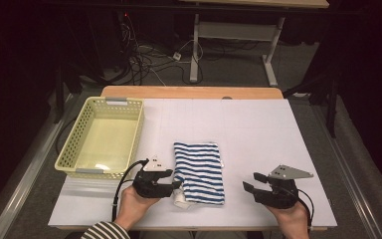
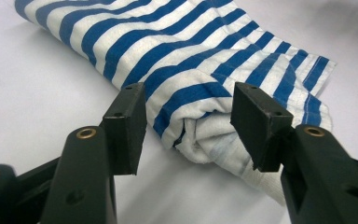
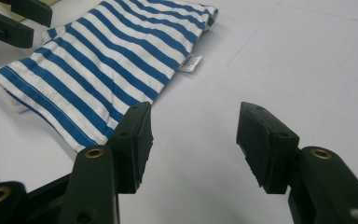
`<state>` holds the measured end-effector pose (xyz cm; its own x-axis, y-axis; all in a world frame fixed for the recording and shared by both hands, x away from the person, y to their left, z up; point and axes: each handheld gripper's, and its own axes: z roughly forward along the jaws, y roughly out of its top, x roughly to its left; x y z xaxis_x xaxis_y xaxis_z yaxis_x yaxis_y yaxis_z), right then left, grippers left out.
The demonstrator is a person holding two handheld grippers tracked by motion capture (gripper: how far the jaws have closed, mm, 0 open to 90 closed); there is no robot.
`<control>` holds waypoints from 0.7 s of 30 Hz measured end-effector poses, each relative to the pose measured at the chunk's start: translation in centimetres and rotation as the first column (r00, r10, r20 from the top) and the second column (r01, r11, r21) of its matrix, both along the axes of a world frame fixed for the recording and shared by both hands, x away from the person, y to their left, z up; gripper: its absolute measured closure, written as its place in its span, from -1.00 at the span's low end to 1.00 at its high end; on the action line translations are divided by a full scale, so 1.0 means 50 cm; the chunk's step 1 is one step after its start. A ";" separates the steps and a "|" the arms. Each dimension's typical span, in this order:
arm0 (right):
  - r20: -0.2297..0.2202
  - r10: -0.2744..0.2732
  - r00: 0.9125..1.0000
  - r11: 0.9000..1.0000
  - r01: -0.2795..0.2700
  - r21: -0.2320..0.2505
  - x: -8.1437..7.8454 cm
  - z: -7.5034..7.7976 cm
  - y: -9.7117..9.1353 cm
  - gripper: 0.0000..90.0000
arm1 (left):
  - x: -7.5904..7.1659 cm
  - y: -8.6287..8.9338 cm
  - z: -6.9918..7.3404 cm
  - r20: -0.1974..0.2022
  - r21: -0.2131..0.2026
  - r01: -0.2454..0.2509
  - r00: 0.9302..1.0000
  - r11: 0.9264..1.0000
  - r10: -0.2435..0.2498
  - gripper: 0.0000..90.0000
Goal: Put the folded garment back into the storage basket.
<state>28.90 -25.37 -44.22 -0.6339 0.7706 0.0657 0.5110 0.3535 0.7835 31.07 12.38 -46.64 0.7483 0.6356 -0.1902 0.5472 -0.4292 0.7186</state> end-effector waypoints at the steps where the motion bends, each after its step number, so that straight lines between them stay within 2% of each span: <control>1: 0.002 -0.006 1.000 1.000 0.006 0.003 -0.001 0.000 -0.004 0.01 | 0.001 0.000 0.000 0.000 0.001 0.001 1.000 1.000 -0.001 -0.02; 21: 0.030 -0.059 0.998 0.998 0.058 0.024 -0.025 0.000 -0.053 -0.06 | 0.004 0.004 0.001 0.002 -0.007 -0.015 1.000 1.000 0.015 -0.08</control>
<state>27.66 -28.02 -44.22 -0.5898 0.8049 0.0651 0.5060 0.3056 0.8066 31.28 12.56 -46.60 0.7392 0.6451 -0.1932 0.5521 -0.4163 0.7224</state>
